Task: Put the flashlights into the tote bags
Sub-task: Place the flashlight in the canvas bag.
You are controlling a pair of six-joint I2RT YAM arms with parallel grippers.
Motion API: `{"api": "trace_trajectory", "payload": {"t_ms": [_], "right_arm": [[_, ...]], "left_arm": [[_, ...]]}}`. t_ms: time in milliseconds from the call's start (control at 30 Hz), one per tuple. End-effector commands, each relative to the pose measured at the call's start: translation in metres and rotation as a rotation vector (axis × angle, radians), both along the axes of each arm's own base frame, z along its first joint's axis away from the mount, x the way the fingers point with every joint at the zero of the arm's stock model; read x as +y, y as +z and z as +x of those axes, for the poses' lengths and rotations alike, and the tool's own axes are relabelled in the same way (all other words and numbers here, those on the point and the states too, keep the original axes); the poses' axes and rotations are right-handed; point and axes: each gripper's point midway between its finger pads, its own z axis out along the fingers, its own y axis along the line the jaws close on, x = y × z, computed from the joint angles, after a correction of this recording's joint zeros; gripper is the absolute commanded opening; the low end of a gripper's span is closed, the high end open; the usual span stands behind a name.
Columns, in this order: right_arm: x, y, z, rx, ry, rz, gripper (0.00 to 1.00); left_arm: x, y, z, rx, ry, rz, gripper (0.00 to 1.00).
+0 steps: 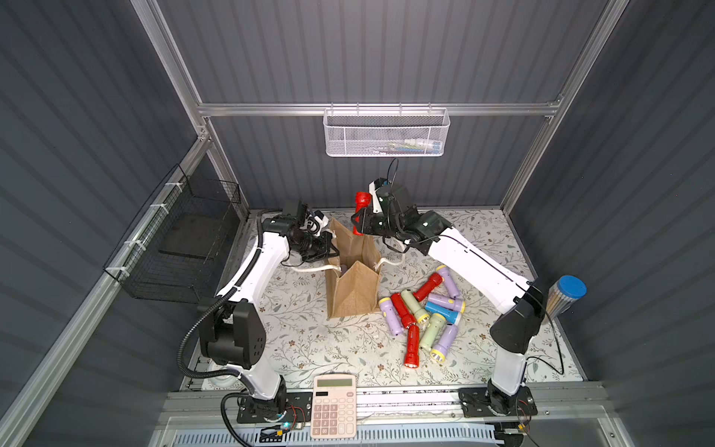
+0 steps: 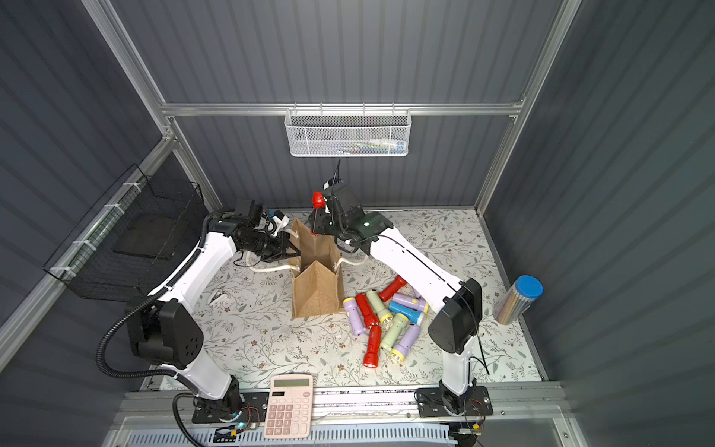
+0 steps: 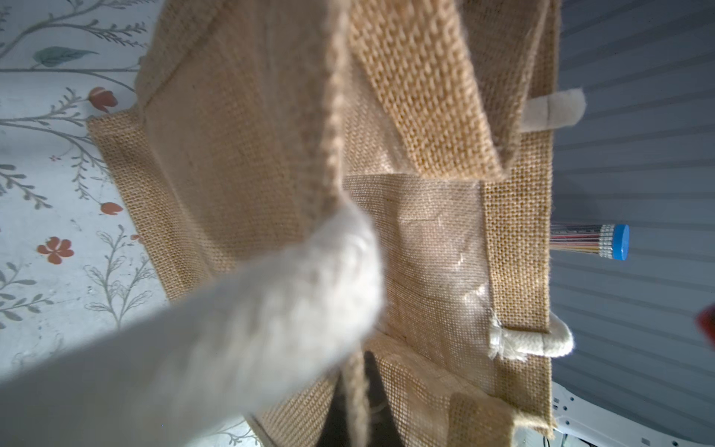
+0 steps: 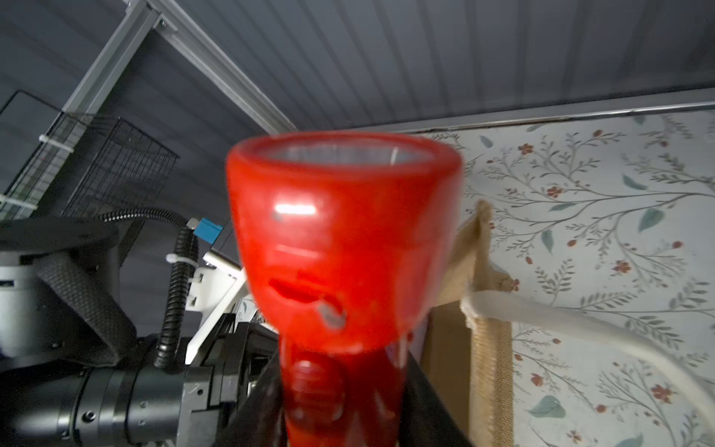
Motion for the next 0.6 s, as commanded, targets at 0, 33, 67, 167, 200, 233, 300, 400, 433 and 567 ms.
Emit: {"api": "trace_trajectory", "payload": {"t_ms": [0,33,67,167,200,233,300,400,433,567], "right_arm": [[0.021,0.019,-0.008,-0.037,0.071,0.064,0.00],[0.026,0.012,-0.010,-0.028,0.088,0.059,0.00],[0.031,0.007,-0.013,-0.024,0.107,0.055,0.00],[0.041,-0.011,-0.021,-0.028,0.162,0.030,0.00],[0.042,-0.018,-0.023,-0.024,0.170,0.015,0.00],[0.042,-0.026,-0.025,-0.015,0.181,0.001,0.00],[0.039,-0.043,-0.028,0.005,0.184,-0.032,0.00],[0.030,-0.061,-0.028,-0.027,0.139,-0.090,0.00],[0.027,-0.071,-0.028,-0.026,0.127,-0.110,0.00],[0.027,-0.098,-0.034,0.025,0.138,-0.161,0.00]], "left_arm": [[-0.009,0.016,-0.011,-0.038,-0.057,-0.062,0.00],[-0.009,0.015,-0.011,-0.037,-0.057,-0.063,0.00],[-0.010,0.015,-0.011,-0.036,-0.060,-0.070,0.00],[-0.012,0.017,-0.012,-0.037,-0.070,-0.086,0.00],[-0.012,0.017,-0.011,-0.037,-0.069,-0.087,0.00],[-0.012,0.018,-0.010,-0.037,-0.066,-0.086,0.00],[-0.009,0.017,-0.009,-0.034,-0.056,-0.068,0.00],[-0.006,0.015,-0.007,-0.037,-0.044,-0.044,0.00],[-0.006,0.015,-0.007,-0.037,-0.044,-0.044,0.00],[-0.007,0.014,-0.005,-0.022,-0.046,-0.058,0.00]]}}
